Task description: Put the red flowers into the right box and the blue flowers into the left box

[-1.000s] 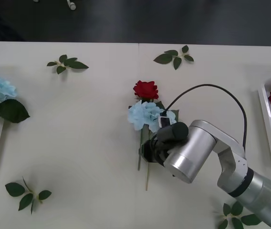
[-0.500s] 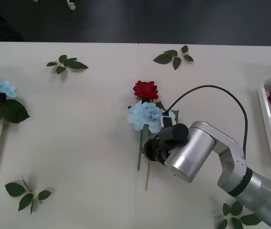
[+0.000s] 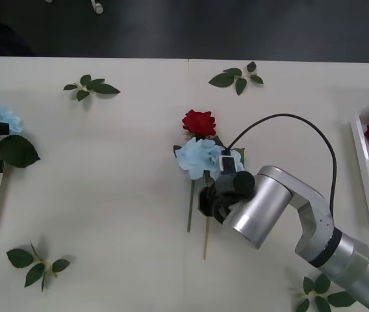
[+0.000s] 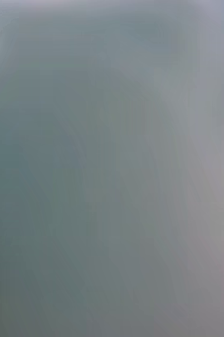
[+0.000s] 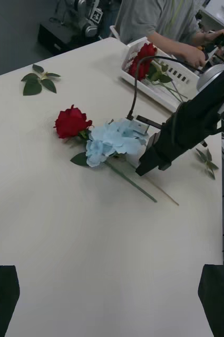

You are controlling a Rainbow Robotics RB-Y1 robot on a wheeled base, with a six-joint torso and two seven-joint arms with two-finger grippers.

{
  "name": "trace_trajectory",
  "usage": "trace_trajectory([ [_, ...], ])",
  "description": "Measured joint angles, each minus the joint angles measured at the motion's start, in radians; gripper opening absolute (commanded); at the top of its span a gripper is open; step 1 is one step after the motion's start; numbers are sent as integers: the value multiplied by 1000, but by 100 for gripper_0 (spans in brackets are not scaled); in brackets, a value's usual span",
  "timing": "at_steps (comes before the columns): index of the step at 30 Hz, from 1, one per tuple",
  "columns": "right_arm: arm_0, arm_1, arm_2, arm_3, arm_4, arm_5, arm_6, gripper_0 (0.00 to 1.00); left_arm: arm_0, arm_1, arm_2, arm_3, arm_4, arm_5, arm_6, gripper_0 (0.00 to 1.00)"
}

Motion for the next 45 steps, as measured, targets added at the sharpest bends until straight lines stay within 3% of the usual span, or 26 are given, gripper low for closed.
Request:
trace_trajectory([
  [9,-1,-1,15,7,-6,-3,25,0,-71,0,-86,0,-4,0,0,100],
  [20,-7,-1,18,7,-28,-1,25,0,-76,0,-132,0,6,0,0,100],
  [26,-68,-62,11,-38,-115,109,25,0,-54,0,-132,-24,62,0,0,100],
  [36,-109,-193,-220,-263,-284,315,25,0,27,-19,-131,-112,85,0,0,100],
  [45,-109,-304,-283,-344,-335,363,25,0,27,-96,-81,-112,85,0,0,100],
])
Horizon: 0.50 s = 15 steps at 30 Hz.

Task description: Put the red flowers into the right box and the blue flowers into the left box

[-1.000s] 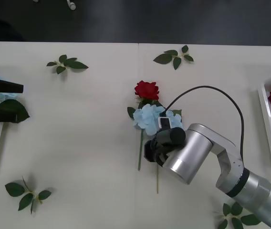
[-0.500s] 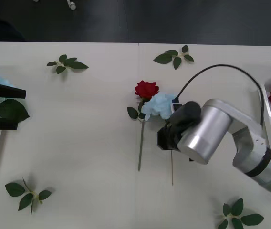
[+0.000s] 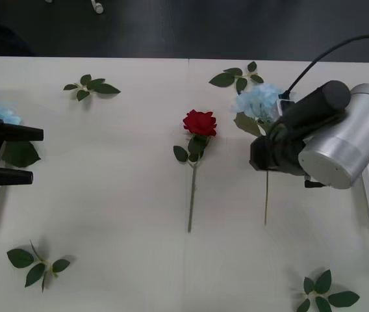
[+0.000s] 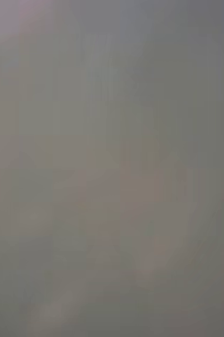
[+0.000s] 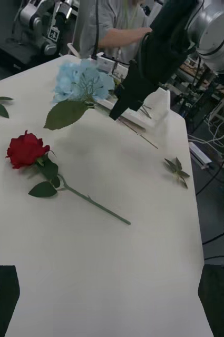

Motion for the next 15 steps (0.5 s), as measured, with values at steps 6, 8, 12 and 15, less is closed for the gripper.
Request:
trace_trajectory([
  [6,17,-130,0,0,-4,-5,0,0,0,-9,4,0,0,0,0,100],
  [8,39,-163,-4,0,-4,-28,0,0,0,-9,-1,0,0,0,0,100],
  [12,92,-194,-32,0,-4,-59,1,0,0,-9,-21,-1,1,0,0,100],
  [15,121,-195,-49,0,-4,-64,1,0,0,-9,-37,-1,14,0,0,100],
])
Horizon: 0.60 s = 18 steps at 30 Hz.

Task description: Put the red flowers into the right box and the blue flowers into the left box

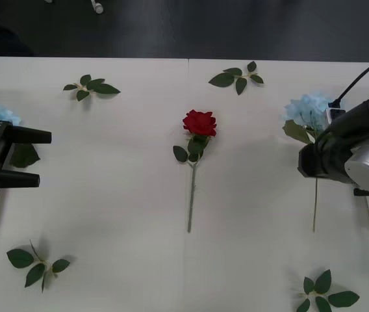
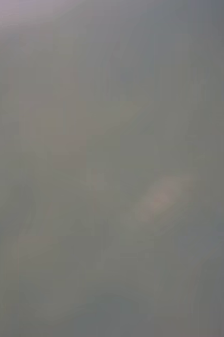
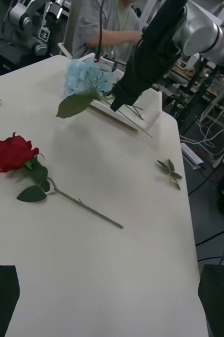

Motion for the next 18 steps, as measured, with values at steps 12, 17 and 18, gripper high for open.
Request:
trace_trajectory([
  [12,11,0,0,17,15,-30,0,30,0,0,-3,0,3,0,0,100],
  [17,11,0,0,23,20,-44,0,64,0,0,-3,0,3,0,0,100],
  [18,11,0,0,24,22,-54,0,63,0,0,-3,-1,3,0,0,100],
])
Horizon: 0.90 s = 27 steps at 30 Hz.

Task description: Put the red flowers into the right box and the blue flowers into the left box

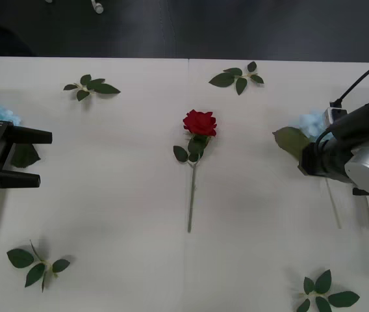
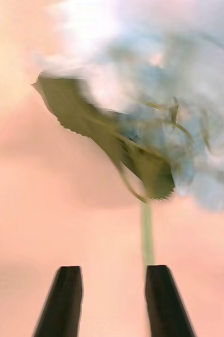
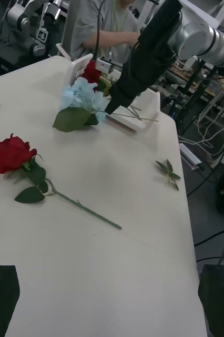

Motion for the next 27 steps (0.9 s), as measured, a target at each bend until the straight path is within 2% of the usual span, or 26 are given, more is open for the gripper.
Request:
trace_trajectory([
  [27,0,0,0,8,13,-5,59,64,0,0,0,0,14,0,0,100],
])
